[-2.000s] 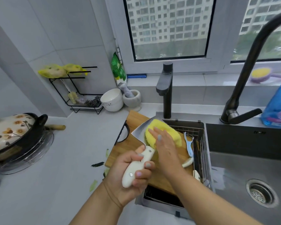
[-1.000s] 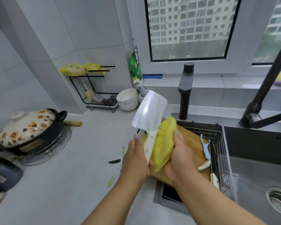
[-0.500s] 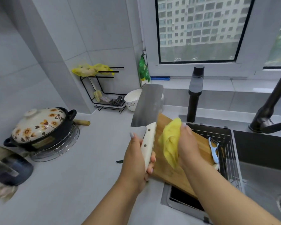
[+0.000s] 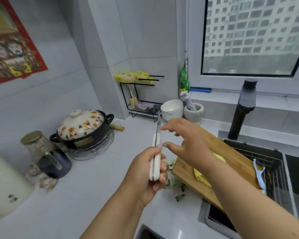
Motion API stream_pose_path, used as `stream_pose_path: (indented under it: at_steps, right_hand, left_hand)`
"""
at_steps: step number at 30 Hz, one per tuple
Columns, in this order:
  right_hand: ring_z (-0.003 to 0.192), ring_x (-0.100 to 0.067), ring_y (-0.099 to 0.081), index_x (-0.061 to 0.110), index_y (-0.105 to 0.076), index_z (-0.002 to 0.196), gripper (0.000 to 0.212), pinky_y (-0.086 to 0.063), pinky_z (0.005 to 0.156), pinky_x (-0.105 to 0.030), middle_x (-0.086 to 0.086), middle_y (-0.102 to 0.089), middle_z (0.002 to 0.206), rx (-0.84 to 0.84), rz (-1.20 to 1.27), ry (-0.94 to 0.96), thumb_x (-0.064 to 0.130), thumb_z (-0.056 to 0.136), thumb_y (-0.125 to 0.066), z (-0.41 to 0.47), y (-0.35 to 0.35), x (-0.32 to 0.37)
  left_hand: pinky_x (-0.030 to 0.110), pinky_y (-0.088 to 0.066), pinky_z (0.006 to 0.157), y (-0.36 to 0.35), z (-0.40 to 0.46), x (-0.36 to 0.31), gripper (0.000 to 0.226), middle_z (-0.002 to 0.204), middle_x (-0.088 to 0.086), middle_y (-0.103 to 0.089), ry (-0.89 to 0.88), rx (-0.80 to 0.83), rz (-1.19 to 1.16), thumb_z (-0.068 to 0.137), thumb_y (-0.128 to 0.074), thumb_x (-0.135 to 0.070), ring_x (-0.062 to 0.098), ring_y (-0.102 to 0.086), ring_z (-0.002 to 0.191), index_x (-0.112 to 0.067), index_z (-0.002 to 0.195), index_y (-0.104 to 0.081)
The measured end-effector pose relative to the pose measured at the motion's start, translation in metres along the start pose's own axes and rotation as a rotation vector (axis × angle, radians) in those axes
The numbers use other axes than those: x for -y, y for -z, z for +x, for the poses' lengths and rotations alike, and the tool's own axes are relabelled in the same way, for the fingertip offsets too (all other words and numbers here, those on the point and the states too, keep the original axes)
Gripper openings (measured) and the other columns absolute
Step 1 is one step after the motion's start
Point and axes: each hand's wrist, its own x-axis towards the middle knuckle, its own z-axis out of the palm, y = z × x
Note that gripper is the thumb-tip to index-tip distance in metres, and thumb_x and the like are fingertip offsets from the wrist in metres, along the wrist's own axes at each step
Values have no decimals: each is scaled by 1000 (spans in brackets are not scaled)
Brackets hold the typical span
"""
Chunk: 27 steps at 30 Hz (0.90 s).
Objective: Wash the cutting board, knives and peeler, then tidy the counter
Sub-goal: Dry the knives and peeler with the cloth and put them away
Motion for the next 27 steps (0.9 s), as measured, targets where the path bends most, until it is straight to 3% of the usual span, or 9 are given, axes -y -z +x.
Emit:
stream_pose_path:
  at_steps: [3,6,10,15,18,22,27]
  right_hand:
    - [110,5,-45,34,-63,119,51,-34,94,-12,18,-56,117,251,-7,22,16,74,-80,17,-8,16]
    - [112,-7,-49,28,-67,118,49,-34,100,-20,12,-62,116,358,-45,135,25,71,-83,32,-28,37]
    - [103,-21,-55,19,-69,111,41,-44,91,-33,1,-65,110,393,-66,230,23,72,-79,42,-65,67]
    - [91,-19,-55,17,-66,97,23,-48,74,-33,3,-63,94,364,-105,320,19,74,-65,53,-107,111]
    - [93,-17,-58,21,-65,103,26,-48,76,-33,6,-65,99,380,-92,300,16,77,-67,62,-130,139]
    - [84,-14,-56,21,-62,95,18,-46,71,-30,10,-61,91,368,49,204,12,80,-65,76,-158,182]
    - [85,-10,-63,30,-61,93,18,-53,77,-34,13,-65,89,382,276,136,22,79,-70,97,-200,234]
  left_hand:
    - [12,-20,29,25,-8,-18,27,51,4,-47,21,-62,37,90,-52,-33,11,-39,30,-8,80,-51]
    - [12,-18,30,47,-18,-36,34,49,3,-48,17,-112,121,89,-52,-38,10,-39,30,-8,71,-55]
    - [12,-17,31,81,-37,-49,43,49,2,-45,-3,-171,196,86,-54,-48,9,-36,30,-9,68,-57]
    - [12,-17,32,122,-65,-60,56,49,5,-46,-63,-272,242,91,-47,-56,11,-37,32,-7,68,-63]
    - [15,-20,35,157,-78,-68,63,47,7,-51,-170,-434,292,98,-37,-53,15,-41,34,-5,67,-64]
    - [21,-26,42,223,-100,-76,39,53,7,-55,-316,-696,311,98,-49,-31,17,-46,39,-5,74,-63]
    - [26,-35,49,305,-123,-78,14,68,6,-59,-342,-923,247,87,-56,-10,20,-52,57,-7,75,-62]
